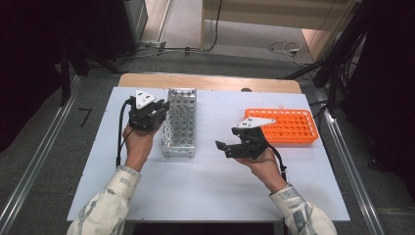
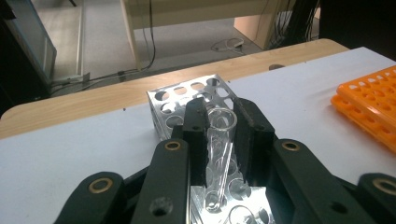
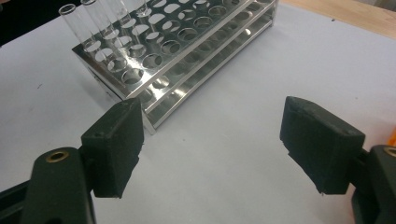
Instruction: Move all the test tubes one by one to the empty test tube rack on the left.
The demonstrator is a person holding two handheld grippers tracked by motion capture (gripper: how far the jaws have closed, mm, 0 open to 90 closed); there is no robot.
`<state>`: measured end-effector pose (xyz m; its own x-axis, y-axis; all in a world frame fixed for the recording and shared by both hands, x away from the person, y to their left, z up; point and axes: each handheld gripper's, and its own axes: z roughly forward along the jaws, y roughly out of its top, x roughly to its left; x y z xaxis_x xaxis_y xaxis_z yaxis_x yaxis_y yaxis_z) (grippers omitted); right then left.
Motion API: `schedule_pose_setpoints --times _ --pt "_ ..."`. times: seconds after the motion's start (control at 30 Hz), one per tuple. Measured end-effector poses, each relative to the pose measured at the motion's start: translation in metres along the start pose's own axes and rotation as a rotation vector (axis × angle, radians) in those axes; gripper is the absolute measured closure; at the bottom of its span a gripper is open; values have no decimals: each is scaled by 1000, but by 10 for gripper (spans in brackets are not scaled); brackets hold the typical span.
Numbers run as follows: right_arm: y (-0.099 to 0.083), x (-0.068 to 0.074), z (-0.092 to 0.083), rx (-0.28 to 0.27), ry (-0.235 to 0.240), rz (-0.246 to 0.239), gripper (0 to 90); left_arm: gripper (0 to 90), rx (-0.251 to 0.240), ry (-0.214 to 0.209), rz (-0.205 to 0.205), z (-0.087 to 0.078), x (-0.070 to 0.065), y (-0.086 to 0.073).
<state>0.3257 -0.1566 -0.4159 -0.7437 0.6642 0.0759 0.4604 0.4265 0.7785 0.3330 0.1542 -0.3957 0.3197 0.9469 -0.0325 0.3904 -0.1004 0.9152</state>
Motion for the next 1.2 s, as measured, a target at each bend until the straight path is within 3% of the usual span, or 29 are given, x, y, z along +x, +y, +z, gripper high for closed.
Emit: schedule_pose_setpoints --times 0.63,0.97,1.2 --pt "-1 2 3 10 1 -4 204 749 85 -1 18 11 -4 -24" --pt "-1 1 2 8 -6 -5 204 724 82 -22 -4 10 -3 -24" --pt "-1 -3 0 1 -18 0 205 625 61 -39 -24 4 -2 -22"
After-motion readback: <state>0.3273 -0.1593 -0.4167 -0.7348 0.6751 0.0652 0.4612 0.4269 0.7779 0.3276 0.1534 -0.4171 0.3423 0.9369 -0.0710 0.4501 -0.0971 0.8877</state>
